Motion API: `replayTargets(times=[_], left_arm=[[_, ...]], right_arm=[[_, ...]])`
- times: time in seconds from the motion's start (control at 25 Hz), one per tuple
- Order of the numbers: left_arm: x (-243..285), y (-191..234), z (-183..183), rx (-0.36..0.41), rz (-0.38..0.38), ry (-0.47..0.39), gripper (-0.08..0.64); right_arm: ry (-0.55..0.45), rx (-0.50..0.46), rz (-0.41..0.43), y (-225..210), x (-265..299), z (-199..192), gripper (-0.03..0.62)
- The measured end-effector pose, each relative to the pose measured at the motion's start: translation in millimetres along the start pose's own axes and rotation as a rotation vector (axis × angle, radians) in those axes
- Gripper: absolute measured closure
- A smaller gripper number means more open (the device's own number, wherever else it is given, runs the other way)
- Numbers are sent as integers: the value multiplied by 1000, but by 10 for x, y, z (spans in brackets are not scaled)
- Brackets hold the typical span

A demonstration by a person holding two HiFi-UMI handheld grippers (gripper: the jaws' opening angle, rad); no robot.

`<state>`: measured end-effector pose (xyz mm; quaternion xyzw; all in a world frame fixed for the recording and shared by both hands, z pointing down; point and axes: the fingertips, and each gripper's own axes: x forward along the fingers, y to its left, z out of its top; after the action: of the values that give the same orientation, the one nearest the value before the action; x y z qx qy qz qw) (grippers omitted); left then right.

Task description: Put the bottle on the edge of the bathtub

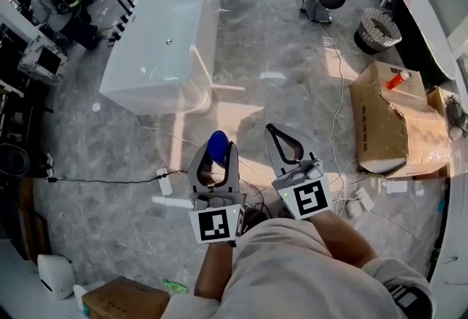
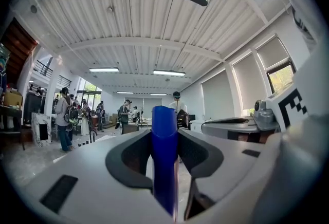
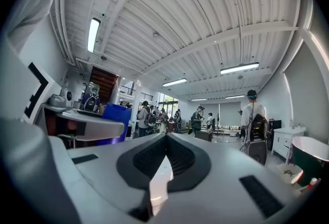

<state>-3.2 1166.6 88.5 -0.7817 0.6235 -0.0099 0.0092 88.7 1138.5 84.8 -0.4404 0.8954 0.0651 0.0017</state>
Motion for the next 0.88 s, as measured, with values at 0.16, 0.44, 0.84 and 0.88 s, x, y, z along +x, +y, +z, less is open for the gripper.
replayTargets(times=[0.16,0.44,0.84,0.88], left_arm=[[-194,282,-89,-15,1,8,397],[-497,797,-228,-8,-5,32,397],[-409,931,-387,-57,-28,53,397],[-365,934,-407,-57,-27,58,397]], right_arm=[[25,1,19,324,163,-69,588],[10,35,46,924,360,-44,588],[45,-13,39,955,448,-105,588],[43,-7,36,909,487,-123,588]])
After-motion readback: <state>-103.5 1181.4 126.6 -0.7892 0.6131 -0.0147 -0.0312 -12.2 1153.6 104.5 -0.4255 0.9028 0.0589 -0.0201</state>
